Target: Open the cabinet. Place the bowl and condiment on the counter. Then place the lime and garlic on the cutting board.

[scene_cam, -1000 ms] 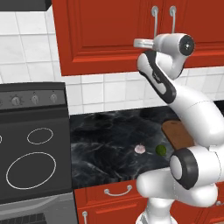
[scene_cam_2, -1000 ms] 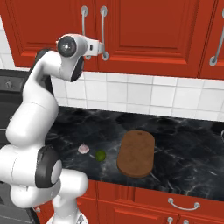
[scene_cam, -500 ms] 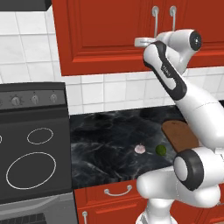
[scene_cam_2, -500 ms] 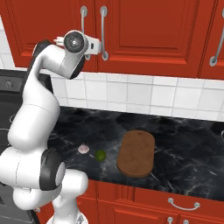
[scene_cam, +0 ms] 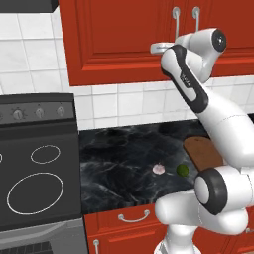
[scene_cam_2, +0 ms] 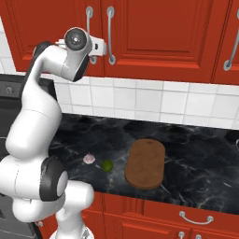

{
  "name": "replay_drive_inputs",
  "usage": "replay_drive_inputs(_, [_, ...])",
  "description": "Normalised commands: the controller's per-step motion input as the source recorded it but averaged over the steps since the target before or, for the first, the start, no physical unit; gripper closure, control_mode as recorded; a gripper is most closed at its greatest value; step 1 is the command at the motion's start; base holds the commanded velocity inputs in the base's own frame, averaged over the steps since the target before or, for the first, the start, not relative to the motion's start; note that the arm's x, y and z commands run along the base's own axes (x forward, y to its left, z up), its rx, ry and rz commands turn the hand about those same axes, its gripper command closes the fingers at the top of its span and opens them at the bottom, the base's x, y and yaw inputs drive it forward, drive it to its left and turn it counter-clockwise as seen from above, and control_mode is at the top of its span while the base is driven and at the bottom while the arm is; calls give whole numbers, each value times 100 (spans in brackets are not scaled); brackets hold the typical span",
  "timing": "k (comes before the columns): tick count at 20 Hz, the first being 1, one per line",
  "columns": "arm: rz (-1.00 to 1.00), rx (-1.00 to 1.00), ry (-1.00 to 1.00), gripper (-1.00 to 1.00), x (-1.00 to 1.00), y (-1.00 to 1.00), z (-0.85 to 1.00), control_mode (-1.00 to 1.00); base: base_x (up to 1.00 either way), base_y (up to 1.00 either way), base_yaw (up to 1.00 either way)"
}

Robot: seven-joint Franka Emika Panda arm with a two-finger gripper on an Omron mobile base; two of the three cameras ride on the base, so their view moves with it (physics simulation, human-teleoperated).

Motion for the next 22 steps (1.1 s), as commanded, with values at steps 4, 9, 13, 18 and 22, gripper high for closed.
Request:
replay_drive_inputs(4, [0, -5, 0, 100, -21, 100, -7, -100, 0, 0, 0])
replay_drive_inputs(9, [5, 0, -3, 100, -59, 100, -15, -100, 0, 0, 0])
replay_drive_inputs(13, [4, 0, -2, 100, -54, 100, -7, -100, 0, 0, 0])
replay_drive_inputs(18, [2, 0, 0, 100, -49, 100, -1, -100, 0, 0, 0])
replay_drive_inputs(22, [0, -1, 0, 100, -52, 100, 0, -100, 0, 0, 0])
